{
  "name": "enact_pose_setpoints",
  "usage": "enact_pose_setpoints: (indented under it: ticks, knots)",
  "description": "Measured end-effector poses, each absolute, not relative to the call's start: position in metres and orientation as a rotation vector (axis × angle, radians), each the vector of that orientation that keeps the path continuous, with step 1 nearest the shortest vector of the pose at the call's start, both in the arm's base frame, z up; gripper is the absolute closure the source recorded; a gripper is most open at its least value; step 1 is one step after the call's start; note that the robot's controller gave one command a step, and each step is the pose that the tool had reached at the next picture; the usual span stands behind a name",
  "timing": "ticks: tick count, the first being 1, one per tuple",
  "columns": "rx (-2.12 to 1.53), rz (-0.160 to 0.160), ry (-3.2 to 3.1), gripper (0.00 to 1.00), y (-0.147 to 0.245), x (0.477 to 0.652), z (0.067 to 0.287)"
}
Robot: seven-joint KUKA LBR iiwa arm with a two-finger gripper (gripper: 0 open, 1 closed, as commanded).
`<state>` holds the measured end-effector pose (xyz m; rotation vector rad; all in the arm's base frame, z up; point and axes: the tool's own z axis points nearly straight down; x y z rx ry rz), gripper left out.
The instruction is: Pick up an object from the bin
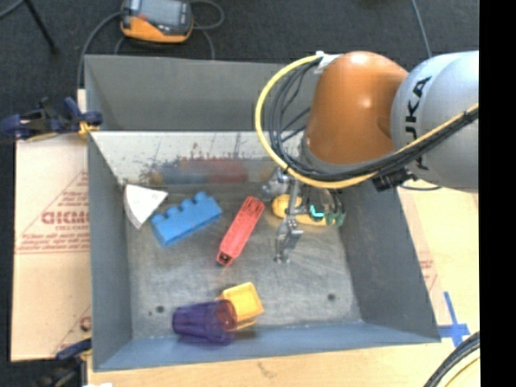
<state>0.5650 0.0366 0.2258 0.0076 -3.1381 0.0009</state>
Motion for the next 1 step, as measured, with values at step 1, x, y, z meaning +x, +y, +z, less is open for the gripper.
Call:
enact_pose_setpoints:
  ticks: [1]
  knots:
    - [0.007,0.000,-3.146,0.00,0.0368,0.5665,0.2300]
